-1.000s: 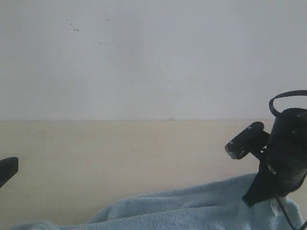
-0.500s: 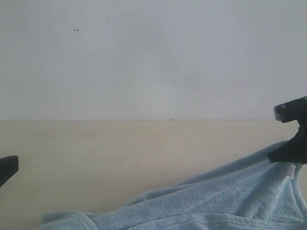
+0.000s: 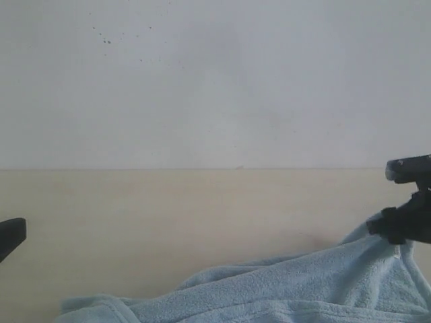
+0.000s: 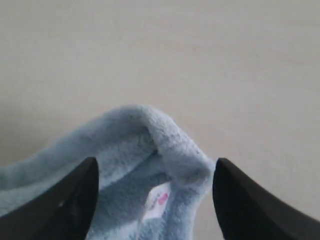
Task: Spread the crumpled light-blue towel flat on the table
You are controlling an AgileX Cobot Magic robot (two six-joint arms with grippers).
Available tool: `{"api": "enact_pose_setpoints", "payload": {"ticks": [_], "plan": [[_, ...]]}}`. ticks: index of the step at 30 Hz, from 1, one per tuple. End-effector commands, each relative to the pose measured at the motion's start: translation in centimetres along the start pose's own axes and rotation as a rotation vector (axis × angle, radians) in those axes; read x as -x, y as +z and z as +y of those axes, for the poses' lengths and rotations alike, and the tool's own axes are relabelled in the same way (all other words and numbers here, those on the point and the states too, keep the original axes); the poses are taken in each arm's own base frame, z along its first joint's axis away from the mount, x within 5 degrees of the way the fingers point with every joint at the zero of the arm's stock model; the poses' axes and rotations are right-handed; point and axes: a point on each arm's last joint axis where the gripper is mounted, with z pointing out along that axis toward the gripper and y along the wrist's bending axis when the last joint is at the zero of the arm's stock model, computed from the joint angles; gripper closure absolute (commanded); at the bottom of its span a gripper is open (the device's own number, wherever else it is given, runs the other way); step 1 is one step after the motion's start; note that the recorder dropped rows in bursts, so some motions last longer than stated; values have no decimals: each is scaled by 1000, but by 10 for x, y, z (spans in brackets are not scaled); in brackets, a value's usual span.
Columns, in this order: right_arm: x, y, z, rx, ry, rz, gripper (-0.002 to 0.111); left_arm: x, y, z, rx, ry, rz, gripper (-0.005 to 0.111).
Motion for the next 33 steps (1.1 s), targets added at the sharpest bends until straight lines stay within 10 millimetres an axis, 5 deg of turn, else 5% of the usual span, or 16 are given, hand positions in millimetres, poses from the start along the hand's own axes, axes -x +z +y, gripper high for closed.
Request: {"api": "enact_pose_setpoints", "payload": {"ticks": [1, 5, 11, 15, 19, 22, 26, 28, 30, 33], "plan": [[37, -45, 0, 49, 106, -185, 45, -1, 0, -1, -13, -8, 4, 35], [62, -95, 14, 228, 245, -355, 45, -2, 0, -3, -30, -8, 6, 35], [56, -141, 98, 871, 75, -262, 45, -5, 1, -22, -233, 21, 42, 35], [27, -141, 157, 990, -45, -38, 45, -10, 5, -29, -305, 132, 75, 35], [-13, -139, 206, 1087, -92, 155, 45, -11, 12, -20, -186, 171, 76, 35], [-41, -122, 241, 967, -183, 197, 45, -12, 19, -10, -64, 182, 88, 35], [-67, -107, 271, 931, -123, 296, 45, -6, 25, 7, 143, 307, 41, 35], [-76, -91, 274, 853, -113, 314, 45, -4, 26, 17, 281, 230, 13, 35], [-77, -77, 273, 770, -58, 307, 45, -7, 28, 15, 258, 132, 20, 35], [-73, -73, 293, 918, -75, 350, 45, -7, 34, 9, 205, 96, 1, 37]]}}
